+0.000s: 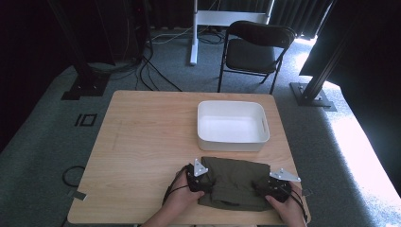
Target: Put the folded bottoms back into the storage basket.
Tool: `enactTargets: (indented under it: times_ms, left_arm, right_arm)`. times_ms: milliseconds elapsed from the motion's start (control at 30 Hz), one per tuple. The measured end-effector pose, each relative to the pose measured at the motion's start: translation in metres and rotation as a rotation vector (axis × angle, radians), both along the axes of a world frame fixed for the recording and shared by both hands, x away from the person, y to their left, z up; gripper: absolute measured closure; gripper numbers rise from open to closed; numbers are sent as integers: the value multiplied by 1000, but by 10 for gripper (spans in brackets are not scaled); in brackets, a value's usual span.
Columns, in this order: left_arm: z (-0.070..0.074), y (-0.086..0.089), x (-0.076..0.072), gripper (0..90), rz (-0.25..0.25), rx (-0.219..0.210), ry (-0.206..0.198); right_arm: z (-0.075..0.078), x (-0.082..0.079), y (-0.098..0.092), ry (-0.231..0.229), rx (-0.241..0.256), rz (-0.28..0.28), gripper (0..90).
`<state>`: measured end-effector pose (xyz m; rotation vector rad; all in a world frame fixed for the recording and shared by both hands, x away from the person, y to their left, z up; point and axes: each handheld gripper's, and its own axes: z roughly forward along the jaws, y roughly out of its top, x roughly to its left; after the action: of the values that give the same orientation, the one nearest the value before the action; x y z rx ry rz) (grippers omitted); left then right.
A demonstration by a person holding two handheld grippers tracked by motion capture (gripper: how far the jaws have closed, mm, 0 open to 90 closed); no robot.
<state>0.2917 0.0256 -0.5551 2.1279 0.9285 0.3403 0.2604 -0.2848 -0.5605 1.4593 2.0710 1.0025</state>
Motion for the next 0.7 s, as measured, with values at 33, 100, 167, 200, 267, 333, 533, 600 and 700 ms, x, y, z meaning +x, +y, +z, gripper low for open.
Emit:
enactTargets:
  times_ms: [33, 100, 167, 200, 267, 333, 533, 600, 700]
  left_arm:
    - [0, -1, 0, 420, 0, -2, -4]
    - [0, -3, 1, 525, 0, -5, -7]
    - [0, -6, 1, 617, -16, 6, -22]
    - [0, -7, 0, 663, -20, 7, -27]
    - [1, -8, -1, 737, -28, 14, -48]
    - [1, -5, 0, 780, -27, -16, -42]
    - [14, -1, 2, 812, -36, -58, -23]
    - [20, 1, 3, 812, -35, -76, -30]
    - [29, 5, 3, 814, -33, -94, -35]
  right_arm:
    - [1, -1, 1, -6, 9, 8, 320]
    - [2, -2, 4, -10, 19, 14, 504]
    - [4, -3, 8, 12, 43, 31, 668]
    - [5, -3, 11, 17, 37, 41, 717]
    - [8, -4, 16, 9, -11, 55, 754]
    - [10, -4, 20, 10, -40, 55, 771]
    - [25, 0, 18, 14, -13, 60, 781]
    - [31, 2, 19, 4, -7, 62, 781]
    - [40, 4, 20, -13, 10, 70, 782]
